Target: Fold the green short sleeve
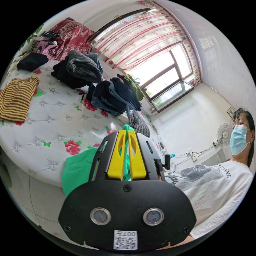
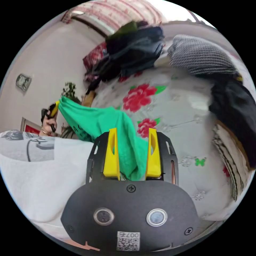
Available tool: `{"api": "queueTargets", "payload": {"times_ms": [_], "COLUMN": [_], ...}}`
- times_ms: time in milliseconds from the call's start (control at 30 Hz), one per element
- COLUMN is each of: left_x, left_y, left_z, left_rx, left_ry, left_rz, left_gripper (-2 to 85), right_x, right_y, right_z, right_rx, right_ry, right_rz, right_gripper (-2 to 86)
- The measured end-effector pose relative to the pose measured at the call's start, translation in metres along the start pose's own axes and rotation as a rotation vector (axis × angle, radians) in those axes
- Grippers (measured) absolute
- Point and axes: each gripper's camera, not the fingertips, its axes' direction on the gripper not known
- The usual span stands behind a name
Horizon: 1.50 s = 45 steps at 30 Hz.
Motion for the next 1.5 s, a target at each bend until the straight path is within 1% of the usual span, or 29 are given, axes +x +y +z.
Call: {"api": "queueTargets", "payload": {"times_ms": [33,67,133,167,200,267,300,400,467,533,567,633,667,767,800,867,900,933,967,1033,1100,1133,1167,1233,1267,1333,1367,1433,1500], "left_x": [0.001,0.002,0.007,0.008,0.01,0.013,0.017,0.028,0.034,0.044,0.044,0.035,0.032,0.022,0.021,0.017,0.013,0.009,0.007,0.007,0.01,0.013,0.017,0.025,0.026,0.025,0.023,0.012,0.005], "left_y": [-0.003,-0.005,-0.012,-0.014,-0.019,-0.029,-0.04,-0.085,-0.123,-0.183,-0.197,-0.238,-0.243,-0.228,-0.203,-0.149,-0.106,-0.062,-0.041,0.024,0.049,0.055,0.054,0.036,0.028,-0.014,-0.026,-0.076,-0.109], "left_z": [0.003,0.005,0.011,0.012,0.015,0.018,0.02,0.021,0.033,0.073,0.086,0.133,0.141,0.167,0.177,0.195,0.207,0.217,0.221,0.232,0.243,0.25,0.253,0.279,0.286,0.317,0.325,0.35,0.356], "left_rx": [-0.015,-0.023,-0.059,-0.067,-0.081,-0.102,-0.106,-0.035,0.011,0.015,0.006,-0.028,-0.031,-0.058,-0.09,-0.185,-0.263,-0.344,-0.381,-0.483,-0.541,-0.543,-0.53,-0.572,-0.581,-0.596,-0.59,-0.568,-0.549], "left_ry": [-0.009,-0.015,-0.038,-0.044,-0.061,-0.089,-0.118,-0.148,-0.11,-0.111,-0.124,-0.202,-0.221,-0.3,-0.307,-0.346,-0.393,-0.434,-0.452,-0.521,-0.574,-0.623,-0.633,-0.629,-0.63,-0.65,-0.657,-0.744,-0.821], "left_rz": [0.002,0.004,0.021,0.024,0.03,0.042,0.054,0.095,0.105,0.17,0.179,0.15,0.137,0.109,0.12,0.138,0.14,0.124,0.111,0.072,0.073,0.091,0.127,0.241,0.26,0.333,0.346,0.366,0.297], "left_gripper": [-1.0,-1.0,-1.0,-0.9,-0.9,-0.9,-0.9,-0.7,-0.3,1.3,1.9,5.2,5.6,6.4,6.3,6.2,6.2,6.1,6.0,5.6,4.7,2.2,1.0,-0.3,-0.4,-0.8,-0.8,-0.8,-0.8], "right_x": [-0.01,-0.018,-0.027,-0.032,-0.036,-0.047,-0.05,-0.077,-0.098,-0.103,-0.1,-0.089,-0.079,-0.068,-0.067,-0.07,-0.071,-0.075,-0.079,-0.087,-0.094,-0.099,-0.107,-0.112,-0.111,-0.103,-0.093,-0.077,-0.063], "right_y": [-0.009,-0.013,-0.02,-0.026,-0.03,-0.056,-0.065,-0.106,-0.149,-0.187,-0.213,-0.245,-0.26,-0.255,-0.249,-0.209,-0.197,-0.171,-0.147,-0.116,-0.096,-0.09,-0.089,-0.099,-0.109,-0.127,-0.142,-0.164,-0.186], "right_z": [0.031,0.055,0.079,0.081,0.076,0.031,0.017,-0.043,-0.073,-0.081,-0.077,-0.064,-0.052,-0.014,-0.005,0.039,0.051,0.076,0.1,0.131,0.158,0.169,0.173,0.185,0.191,0.194,0.193,0.192,0.19], "right_rx": [-0.123,-0.202,-0.299,-0.304,-0.279,-0.11,-0.079,0.074,0.188,0.252,0.281,0.273,0.233,0.162,0.144,0.044,0.009,-0.068,-0.155,-0.256,-0.345,-0.35,-0.304,-0.34,-0.356,-0.347,-0.334,-0.305,-0.268], "right_ry": [0.01,0.031,0.086,0.133,0.141,0.129,0.124,0.227,0.31,0.378,0.419,0.475,0.49,0.496,0.482,0.441,0.437,0.438,0.45,0.497,0.552,0.587,0.631,0.679,0.693,0.678,0.659,0.649,0.62], "right_rz": [-0.019,-0.03,-0.036,-0.031,-0.034,-0.022,-0.02,-0.095,-0.14,-0.122,-0.089,-0.005,0.058,0.123,0.123,0.115,0.114,0.111,0.112,0.108,0.095,0.08,0.029,-0.015,-0.032,-0.021,0.0,0.039,0.1], "right_gripper": [6.7,5.1,2.4,1.3,1.0,0.4,0.3,0.2,0.3,0.8,1.5,2.4,2.9,3.6,3.7,3.9,3.9,3.8,3.7,3.5,3.2,2.9,2.6,2.0,1.6,1.0,0.6,0.3,0.2]}}
